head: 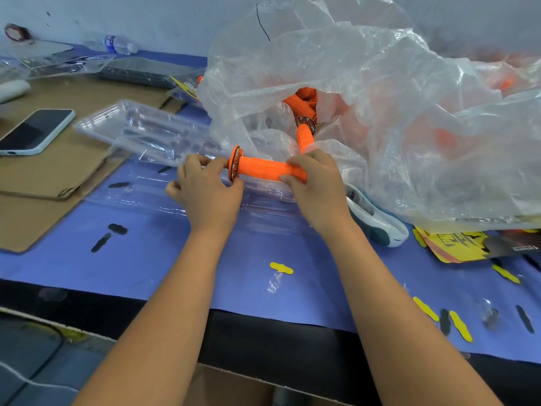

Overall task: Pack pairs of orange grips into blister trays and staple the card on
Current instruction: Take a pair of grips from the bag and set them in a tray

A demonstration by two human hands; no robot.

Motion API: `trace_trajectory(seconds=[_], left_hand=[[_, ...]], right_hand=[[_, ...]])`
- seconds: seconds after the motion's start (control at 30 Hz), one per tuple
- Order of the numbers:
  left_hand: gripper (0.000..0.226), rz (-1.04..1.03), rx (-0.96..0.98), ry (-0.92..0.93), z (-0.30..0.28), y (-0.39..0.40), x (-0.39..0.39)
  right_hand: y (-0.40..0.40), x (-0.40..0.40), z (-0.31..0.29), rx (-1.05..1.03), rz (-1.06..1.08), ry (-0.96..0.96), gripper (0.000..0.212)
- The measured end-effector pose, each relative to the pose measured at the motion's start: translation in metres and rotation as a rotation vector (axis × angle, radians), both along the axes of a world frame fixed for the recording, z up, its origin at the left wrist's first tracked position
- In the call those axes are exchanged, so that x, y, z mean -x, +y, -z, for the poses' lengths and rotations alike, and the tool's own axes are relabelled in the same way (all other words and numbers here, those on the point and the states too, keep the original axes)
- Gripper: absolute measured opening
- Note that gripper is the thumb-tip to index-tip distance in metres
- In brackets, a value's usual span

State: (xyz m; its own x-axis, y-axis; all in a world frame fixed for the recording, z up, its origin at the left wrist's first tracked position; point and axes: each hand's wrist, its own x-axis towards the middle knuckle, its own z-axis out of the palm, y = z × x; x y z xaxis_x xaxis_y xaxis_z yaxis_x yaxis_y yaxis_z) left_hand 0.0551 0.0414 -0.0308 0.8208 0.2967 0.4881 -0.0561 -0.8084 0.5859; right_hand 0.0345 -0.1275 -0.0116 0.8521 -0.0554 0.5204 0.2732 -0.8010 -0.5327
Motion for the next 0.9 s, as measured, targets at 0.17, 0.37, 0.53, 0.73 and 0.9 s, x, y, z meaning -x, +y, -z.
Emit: trace_trajectory(seconds=[0.17, 0.37, 0.53, 0.73, 0.9], left_hand=[[0.022, -0.027, 0.016, 0.053, 0.000, -0.003, -0.003], [0.028, 0.023, 0.025, 0.053, 0.002, -0.004, -0.004], [0.045, 0.139, 0.030, 0.003, 0.000, -0.005, -0.001], [0.043, 0.263, -0.086, -0.136, -0.004, -0.007, 0.004], [0.052, 0.427, -0.424, 0.008, 0.001, -0.018, 0.007]], right_hand=[[0.001, 0.003, 0.000, 0.036, -0.016, -0.031, 0.022], [0.001, 0.006, 0.002, 0.163, 0.071, -0.068, 0.024], [-0.006, 0.012, -0.001, 0.133, 0.172, -0.158, 0.020], [-0.007, 0.009, -0.001, 0.124, 0.115, -0.054, 0.023], [-0.005, 0.012, -0.005, 0.113, 0.036, -0.027, 0.026]])
